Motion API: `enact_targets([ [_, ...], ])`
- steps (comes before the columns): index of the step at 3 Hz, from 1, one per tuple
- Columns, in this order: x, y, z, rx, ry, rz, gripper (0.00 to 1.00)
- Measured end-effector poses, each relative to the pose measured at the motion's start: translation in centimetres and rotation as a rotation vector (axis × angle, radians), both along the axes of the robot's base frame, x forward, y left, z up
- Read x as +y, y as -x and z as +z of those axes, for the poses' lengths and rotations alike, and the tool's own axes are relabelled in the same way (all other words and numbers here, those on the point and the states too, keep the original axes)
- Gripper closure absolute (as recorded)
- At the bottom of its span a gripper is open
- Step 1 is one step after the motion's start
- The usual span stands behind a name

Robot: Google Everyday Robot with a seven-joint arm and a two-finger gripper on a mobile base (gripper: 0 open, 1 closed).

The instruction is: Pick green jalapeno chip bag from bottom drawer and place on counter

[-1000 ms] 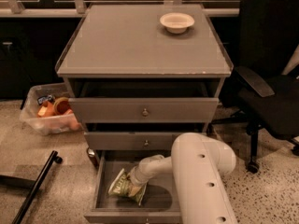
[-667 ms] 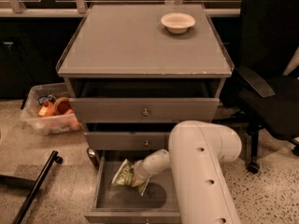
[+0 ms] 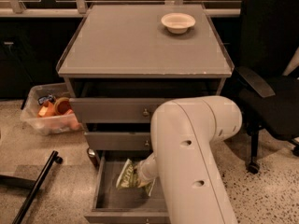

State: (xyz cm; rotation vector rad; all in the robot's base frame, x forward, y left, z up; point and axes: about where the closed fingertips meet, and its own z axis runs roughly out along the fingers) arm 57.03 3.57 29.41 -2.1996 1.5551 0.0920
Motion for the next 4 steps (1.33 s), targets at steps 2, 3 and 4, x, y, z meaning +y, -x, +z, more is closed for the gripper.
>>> enact_targets([
  [2, -2.4, 8.8, 4.9, 0.127, 0.170, 0.141, 1.00],
  [3, -3.3, 10.8, 8.9, 0.163, 0.279, 0.194, 1.00],
  [4, -3.4, 10.8, 9.1, 0.158, 0.275, 0.197, 1.00],
])
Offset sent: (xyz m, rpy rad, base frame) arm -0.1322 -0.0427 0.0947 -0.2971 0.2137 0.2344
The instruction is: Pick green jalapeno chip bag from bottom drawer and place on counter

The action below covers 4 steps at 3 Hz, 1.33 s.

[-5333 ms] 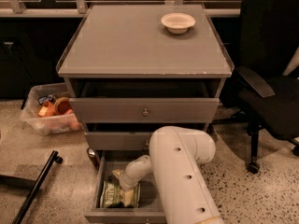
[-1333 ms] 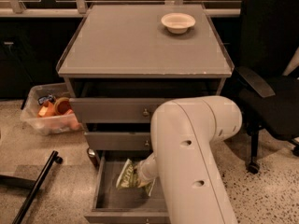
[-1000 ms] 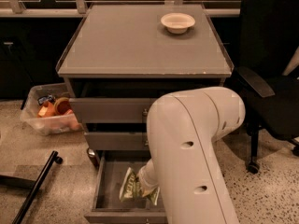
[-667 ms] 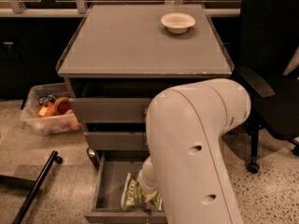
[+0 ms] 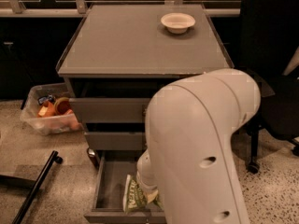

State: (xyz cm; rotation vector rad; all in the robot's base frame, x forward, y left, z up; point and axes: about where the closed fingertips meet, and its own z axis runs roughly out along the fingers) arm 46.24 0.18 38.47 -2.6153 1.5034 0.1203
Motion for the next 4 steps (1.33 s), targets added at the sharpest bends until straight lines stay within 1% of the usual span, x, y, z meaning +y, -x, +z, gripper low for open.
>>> enact_targets([
  [1, -0.6, 0.0, 2.1, -0.044, -0.048, 0.035, 1.00],
  [2, -0.3, 1.2, 6.9, -0.135, -0.158, 0.100, 1.00],
  [3, 1.5, 1.7, 13.3, -0.190, -0.253, 0.112, 1.00],
  [4, 4.4, 1.5, 21.3, -0.200, -0.361, 0.133, 1.00],
])
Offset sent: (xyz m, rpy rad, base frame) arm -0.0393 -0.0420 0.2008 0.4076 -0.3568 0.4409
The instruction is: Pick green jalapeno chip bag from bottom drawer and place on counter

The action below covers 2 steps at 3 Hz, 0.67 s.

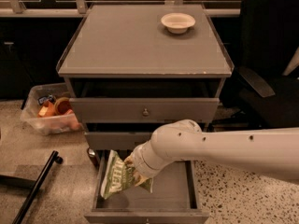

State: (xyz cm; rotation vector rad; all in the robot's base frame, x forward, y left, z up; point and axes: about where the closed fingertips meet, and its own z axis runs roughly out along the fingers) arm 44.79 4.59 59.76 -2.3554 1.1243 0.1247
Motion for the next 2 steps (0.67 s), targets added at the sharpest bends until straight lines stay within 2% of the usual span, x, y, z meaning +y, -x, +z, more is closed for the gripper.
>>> enact_targets([
  [1, 2.2, 3.6, 7.6, 0.007, -0.094, 0.093, 1.00],
  [2, 2.7, 6.1, 9.0, 0.038, -0.141, 0.135, 1.00],
])
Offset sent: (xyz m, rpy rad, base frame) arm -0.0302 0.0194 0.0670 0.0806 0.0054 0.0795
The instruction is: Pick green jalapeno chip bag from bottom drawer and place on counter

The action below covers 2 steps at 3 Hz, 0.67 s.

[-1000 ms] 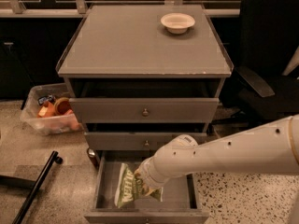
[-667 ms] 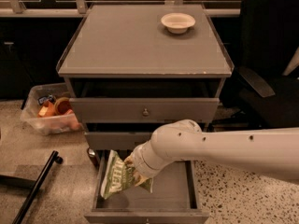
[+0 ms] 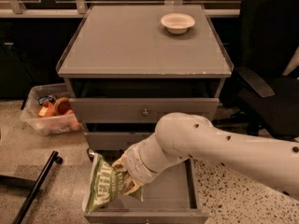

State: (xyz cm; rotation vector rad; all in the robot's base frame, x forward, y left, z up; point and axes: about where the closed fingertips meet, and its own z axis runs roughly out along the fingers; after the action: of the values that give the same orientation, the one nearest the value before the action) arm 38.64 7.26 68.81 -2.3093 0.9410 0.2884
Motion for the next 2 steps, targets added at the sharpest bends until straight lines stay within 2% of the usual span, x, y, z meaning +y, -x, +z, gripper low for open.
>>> enact_targets([
  [2, -0.06, -0.11, 0.84, -0.015, -0.011, 0.009, 1.00],
])
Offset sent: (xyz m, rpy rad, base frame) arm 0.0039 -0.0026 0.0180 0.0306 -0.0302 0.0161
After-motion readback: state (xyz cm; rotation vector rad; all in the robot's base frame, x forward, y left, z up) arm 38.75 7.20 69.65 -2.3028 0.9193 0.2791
